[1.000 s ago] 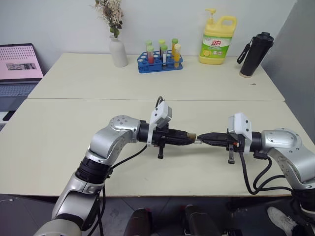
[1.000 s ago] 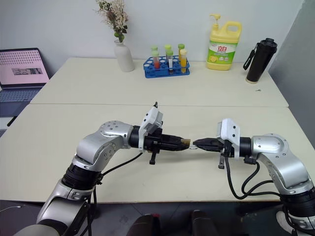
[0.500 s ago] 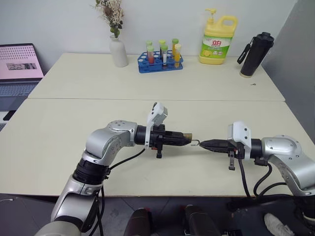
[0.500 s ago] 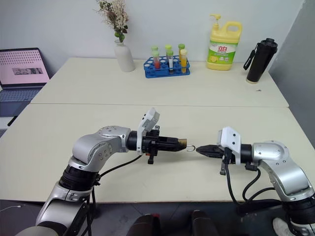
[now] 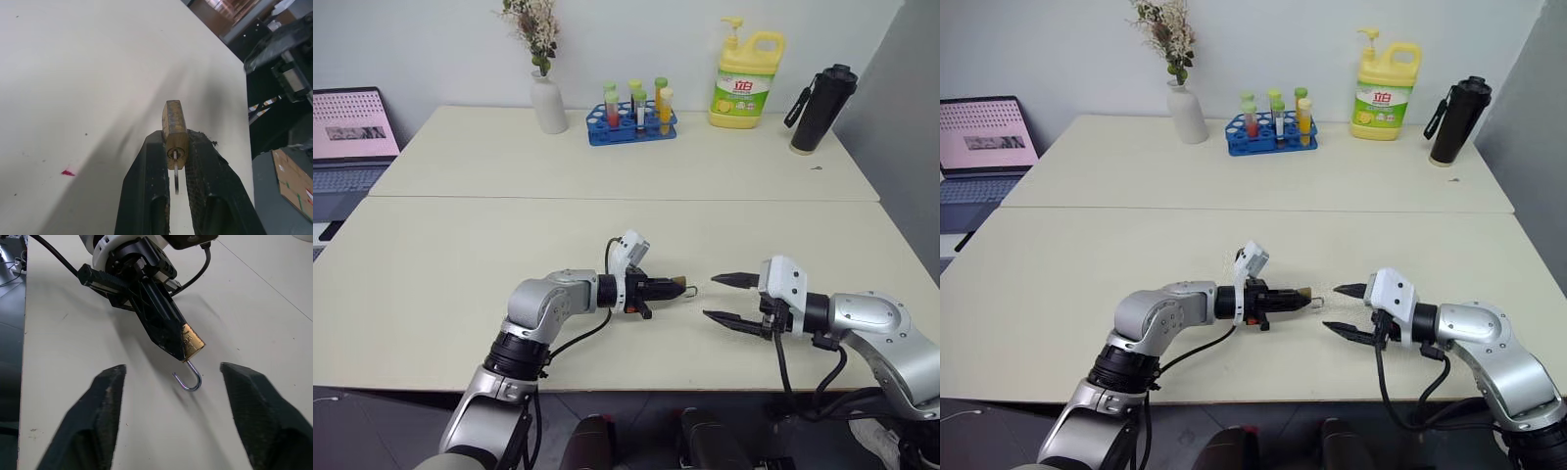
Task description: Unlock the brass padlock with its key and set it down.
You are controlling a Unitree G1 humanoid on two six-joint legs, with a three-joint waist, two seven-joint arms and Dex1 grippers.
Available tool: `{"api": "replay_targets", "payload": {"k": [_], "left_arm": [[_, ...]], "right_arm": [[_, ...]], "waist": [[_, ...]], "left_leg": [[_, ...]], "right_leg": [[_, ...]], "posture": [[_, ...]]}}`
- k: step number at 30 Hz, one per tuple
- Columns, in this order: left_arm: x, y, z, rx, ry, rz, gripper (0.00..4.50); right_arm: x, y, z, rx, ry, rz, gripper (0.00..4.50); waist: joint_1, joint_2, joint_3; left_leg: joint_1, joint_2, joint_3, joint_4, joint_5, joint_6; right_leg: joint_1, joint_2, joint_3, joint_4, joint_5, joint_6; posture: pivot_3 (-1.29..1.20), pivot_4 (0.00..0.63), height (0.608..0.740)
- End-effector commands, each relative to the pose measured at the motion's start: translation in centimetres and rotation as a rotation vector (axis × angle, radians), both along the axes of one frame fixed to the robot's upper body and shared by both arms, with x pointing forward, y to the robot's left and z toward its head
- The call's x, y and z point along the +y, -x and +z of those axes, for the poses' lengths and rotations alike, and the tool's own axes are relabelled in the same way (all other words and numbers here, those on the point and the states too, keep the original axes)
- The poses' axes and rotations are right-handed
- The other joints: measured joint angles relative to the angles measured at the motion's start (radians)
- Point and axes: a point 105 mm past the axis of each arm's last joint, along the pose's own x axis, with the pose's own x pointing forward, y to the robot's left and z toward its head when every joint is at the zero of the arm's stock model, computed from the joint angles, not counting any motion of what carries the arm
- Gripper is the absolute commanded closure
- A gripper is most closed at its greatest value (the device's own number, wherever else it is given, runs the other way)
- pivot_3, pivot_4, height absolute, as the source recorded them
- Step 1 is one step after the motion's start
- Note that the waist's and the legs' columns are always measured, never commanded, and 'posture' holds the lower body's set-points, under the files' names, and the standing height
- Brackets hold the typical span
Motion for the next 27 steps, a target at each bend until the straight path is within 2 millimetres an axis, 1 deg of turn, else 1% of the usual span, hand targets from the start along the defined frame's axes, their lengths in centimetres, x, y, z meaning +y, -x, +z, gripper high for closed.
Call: {"api": "replay_targets", "payload": {"k": [1,5,8,13,15,17,21,23,24,25,26,27], "left_arm": [[-0.3,-0.3,0.5,0.011,0.035,0.009,4.35],[-0.7,-0.2,0.3,0.04,0.04,-0.001,4.35],[-0.7,-0.8,-0.3,0.059,0.023,0.021,4.35],[-0.9,-1.1,-0.7,0.07,-0.001,0.028,4.35],[-0.9,-1.2,-1.0,0.071,-0.016,0.025,3.62],[-0.9,-1.2,-1.2,0.054,-0.037,0.016,3.15],[-0.7,-1.6,-1.0,-0.015,-0.072,0.019,1.8],[0.3,-3.2,0.1,-0.205,-0.133,0.08,1.12],[1.0,-3.9,1.4,-0.308,-0.158,0.108,0.86],[1.4,-4.3,2.2,-0.371,-0.172,0.124,0.86],[1.7,-4.5,2.6,-0.401,-0.176,0.131,0.86],[2.1,-4.5,3.6,-0.489,-0.185,0.124,0.86]], "right_arm": [[-0.1,-0.2,0.2,-0.026,0.029,-0.018,0.01],[-0.3,-0.5,0.0,-0.031,0.051,-0.037,0.0],[-0.3,-0.6,-0.1,-0.022,0.056,-0.05,0.0],[-0.3,-0.6,-0.1,-0.018,0.061,-0.051,0.0],[-0.4,-0.7,-0.1,-0.019,0.07,-0.057,0.0],[-0.6,-0.8,0.0,-0.024,0.076,-0.065,0.0],[-0.6,-0.8,0.1,-0.024,0.077,-0.065,0.0],[-0.6,-0.8,0.2,-0.026,0.08,-0.063,0.0],[-0.7,-0.7,0.4,-0.027,0.081,-0.063,0.0],[-0.7,-0.7,0.4,-0.027,0.081,-0.063,0.0],[-0.8,-0.7,0.5,-0.028,0.081,-0.064,0.0],[-0.8,-0.7,0.5,-0.029,0.082,-0.064,0.0]], "waist": [[0.0,0.0,0.0],[0.0,0.0,0.0],[0.0,0.0,0.0],[0.0,0.0,0.0],[0.0,0.0,0.0],[0.0,0.0,0.0],[0.0,0.0,0.0],[0.0,0.0,0.0],[-0.001,0.0,0.0],[-0.002,0.0,0.0],[-0.002,0.0,0.0],[-0.002,0.0,0.0]], "left_leg": [[0.0,0.0,0.0,0.0,0.0,0.0],[0.0,0.0,0.0,0.0,0.0,0.0],[0.0,0.0,0.0,0.0,0.0,0.0],[0.0,-0.001,0.0,0.0,0.0,0.0],[0.0,-0.001,0.0,0.0,0.0,0.0],[0.0,-0.001,0.0,0.0,0.0,0.0],[0.0,-0.001,0.0,0.0,0.0,0.0],[0.0,0.0,0.0,0.0,0.0,0.0],[0.0,-0.001,0.0,0.0,0.0,0.0],[0.0,0.0,0.0,0.0,0.0,0.0],[0.0,0.0,0.0,0.0,0.0,0.0],[0.0,0.0,0.0,0.0,0.0,0.0]], "right_leg": [[0.0,0.0,0.0,0.0,0.0,0.0],[0.0,0.0,0.0,0.0,0.0,0.0],[0.0,0.0,0.0,0.0,0.0,0.0],[0.0,0.0,0.0,0.0,0.0,0.0],[0.0,0.0,0.0,0.0,0.0,0.0],[0.0,0.0,0.0,0.0,0.0,0.0],[0.0,0.0,0.0,0.0,0.0,0.0],[0.0,0.0,0.0,0.0,0.0,0.0],[0.0,0.0,0.0,0.0,0.0,0.0],[0.0,0.0,0.0,0.0,0.0,0.0],[0.0,0.0,0.0,0.0,0.0,0.0],[0.0,0.001,0.0,0.0,0.0,0.0]], "posture": [[0.0,0.15,0.74],[0.0,0.15,0.74],[0.0,0.15,0.74],[0.0,0.15,0.74],[0.0,0.15,0.74],[0.0,0.15,0.74],[0.0,0.15,0.74],[0.0,0.15,0.74],[0.0,0.15,0.74],[0.0,0.15,0.74],[0.0,0.15,0.74],[0.0,0.15,0.74]]}}
